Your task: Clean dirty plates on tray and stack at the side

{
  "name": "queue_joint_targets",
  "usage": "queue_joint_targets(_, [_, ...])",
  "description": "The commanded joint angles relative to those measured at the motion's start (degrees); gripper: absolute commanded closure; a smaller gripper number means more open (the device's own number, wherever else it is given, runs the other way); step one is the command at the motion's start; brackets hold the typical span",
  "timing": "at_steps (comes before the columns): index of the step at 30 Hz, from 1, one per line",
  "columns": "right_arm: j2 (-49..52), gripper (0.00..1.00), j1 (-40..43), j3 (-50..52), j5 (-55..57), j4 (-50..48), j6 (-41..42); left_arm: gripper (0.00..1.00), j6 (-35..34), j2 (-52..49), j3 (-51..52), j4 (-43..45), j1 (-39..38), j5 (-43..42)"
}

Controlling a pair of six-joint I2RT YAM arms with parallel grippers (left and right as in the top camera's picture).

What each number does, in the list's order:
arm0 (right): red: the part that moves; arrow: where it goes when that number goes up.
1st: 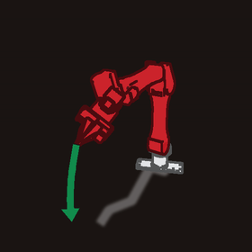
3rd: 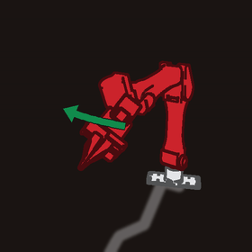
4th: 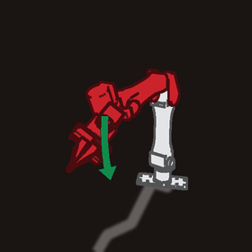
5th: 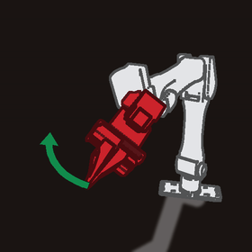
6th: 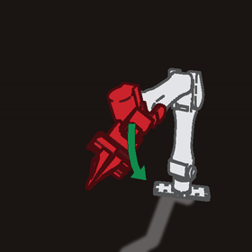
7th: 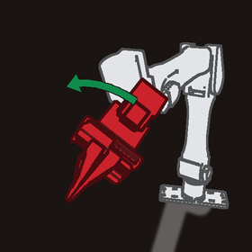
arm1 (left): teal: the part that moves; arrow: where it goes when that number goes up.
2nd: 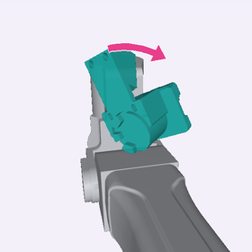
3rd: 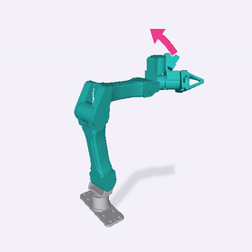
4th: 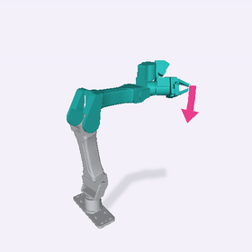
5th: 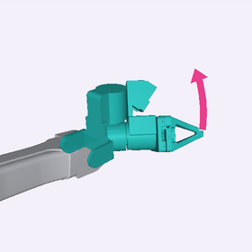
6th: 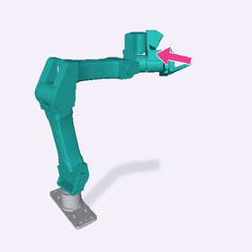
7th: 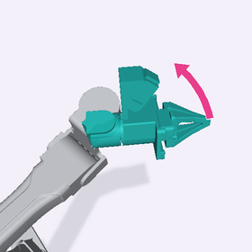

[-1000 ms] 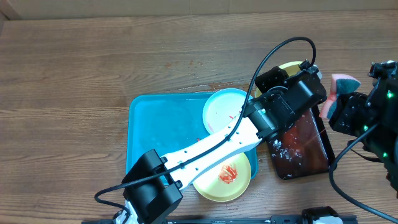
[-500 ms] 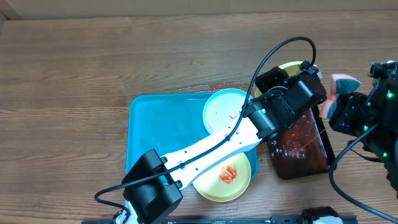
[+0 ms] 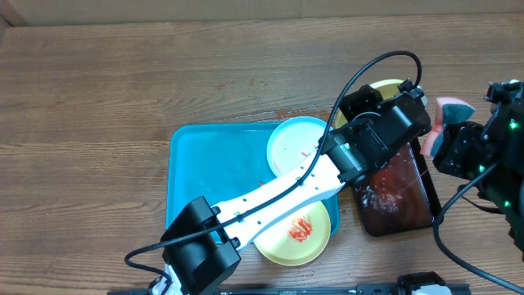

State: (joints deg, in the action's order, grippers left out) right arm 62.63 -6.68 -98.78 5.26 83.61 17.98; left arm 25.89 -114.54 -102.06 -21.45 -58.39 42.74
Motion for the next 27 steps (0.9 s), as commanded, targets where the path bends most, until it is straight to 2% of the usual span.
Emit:
queue_joint_targets(1, [-0.55, 0.96, 0.33, -0.35, -0.24, -0.33, 0.26, 0.95, 4.59, -1.38, -1.92, 1.20, 0.17, 1.36])
queue_joint_targets(16, [-0.55, 0.96, 0.33, -0.35, -0.24, -0.33, 0.24, 0.95, 8.44, -1.42, -1.92, 4.17, 0.13, 2.64])
queue_joint_targets(25, [-0.55, 0.96, 0.33, -0.35, -0.26, -0.31, 0.28, 0.96, 8.37, -1.42, -1.92, 4.17, 0.13, 2.86])
queue_joint_targets(27, [-0.55, 0.96, 0.33, -0.35, -0.26, -0.28, 0.48, 0.95, 5.75, -1.42, -1.92, 3.78, 0.20, 2.51])
